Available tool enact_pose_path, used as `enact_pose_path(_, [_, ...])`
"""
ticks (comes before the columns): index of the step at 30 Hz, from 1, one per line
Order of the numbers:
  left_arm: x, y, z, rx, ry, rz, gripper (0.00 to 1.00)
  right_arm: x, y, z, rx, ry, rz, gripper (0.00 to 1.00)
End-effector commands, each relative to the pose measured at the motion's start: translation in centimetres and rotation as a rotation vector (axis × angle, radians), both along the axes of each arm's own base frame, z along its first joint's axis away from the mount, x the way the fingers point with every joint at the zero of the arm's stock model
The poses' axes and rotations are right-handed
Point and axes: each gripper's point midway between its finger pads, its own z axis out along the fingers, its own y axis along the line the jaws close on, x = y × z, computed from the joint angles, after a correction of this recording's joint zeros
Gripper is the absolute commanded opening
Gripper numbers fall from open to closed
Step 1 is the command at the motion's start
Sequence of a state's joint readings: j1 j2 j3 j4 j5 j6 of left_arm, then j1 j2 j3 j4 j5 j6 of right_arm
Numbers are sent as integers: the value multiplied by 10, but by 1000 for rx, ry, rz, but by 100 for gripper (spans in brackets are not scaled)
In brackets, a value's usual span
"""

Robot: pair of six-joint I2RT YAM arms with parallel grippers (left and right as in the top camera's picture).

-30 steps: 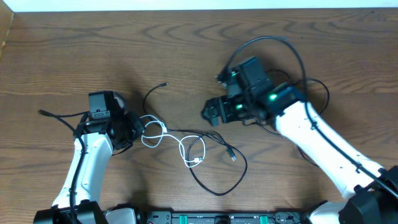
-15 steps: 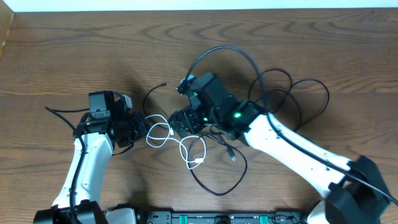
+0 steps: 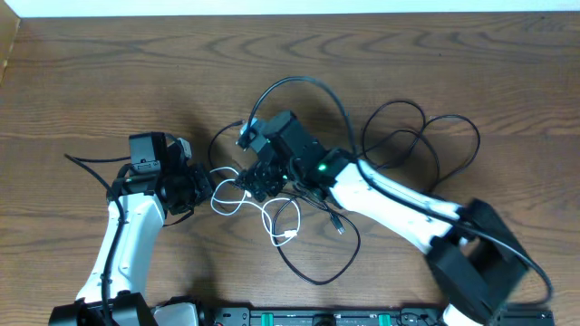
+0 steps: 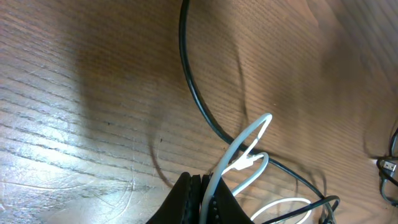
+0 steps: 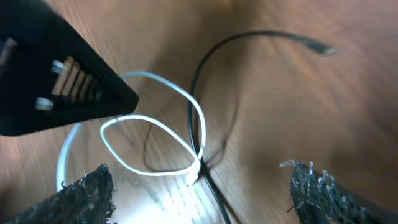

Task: Untangle cables

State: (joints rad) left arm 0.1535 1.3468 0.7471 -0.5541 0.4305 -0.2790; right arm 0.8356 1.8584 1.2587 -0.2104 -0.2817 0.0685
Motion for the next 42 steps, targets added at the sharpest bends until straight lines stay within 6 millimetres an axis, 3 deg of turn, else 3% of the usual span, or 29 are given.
enact_pose_path(1, [-3, 3, -4, 18, 7, -14, 8, -12, 12, -28, -9, 18, 108, 88])
enact_pose_path(6, [-3, 3, -4, 19, 7, -14, 8, -25, 32, -48, 50, 32, 237, 89])
enact_pose_path(13, [-2, 3, -4, 19, 4, -14, 8, -18, 42, -64, 75, 4, 241, 85])
enact_pose_path(18, [-1, 3, -4, 19, 1, -13, 8, -14, 47, -70, 91, -21, 246, 69])
enact_pose_path(20, [-1, 3, -4, 19, 1, -13, 8, -13, 48, -70, 94, -24, 245, 57])
enact_pose_path(23, [-1, 3, -4, 19, 0, -13, 8, -11, 48, -70, 93, -31, 240, 9])
enact_pose_path(24, [-1, 3, -4, 19, 0, -13, 8, -11, 49, -69, 97, -36, 240, 2])
enact_pose_path(34, [-1, 3, -4, 19, 0, -13, 9, -4, 50, -38, 163, -52, 225, 1])
enact_pose_path(35, [-1, 3, -4, 19, 0, -13, 15, -4, 50, -33, 166, -57, 225, 1])
enact_pose_path(38, [-1, 3, -4, 19, 1, -13, 55, -6, 46, -19, 164, -59, 221, 1])
enact_pose_path(41, [-1, 3, -4, 19, 1, -13, 79, -7, 38, -9, 136, -61, 198, 1])
enact_pose_path(42, [-1, 3, -4, 19, 1, -13, 82, -7, 35, -6, 124, -60, 190, 1])
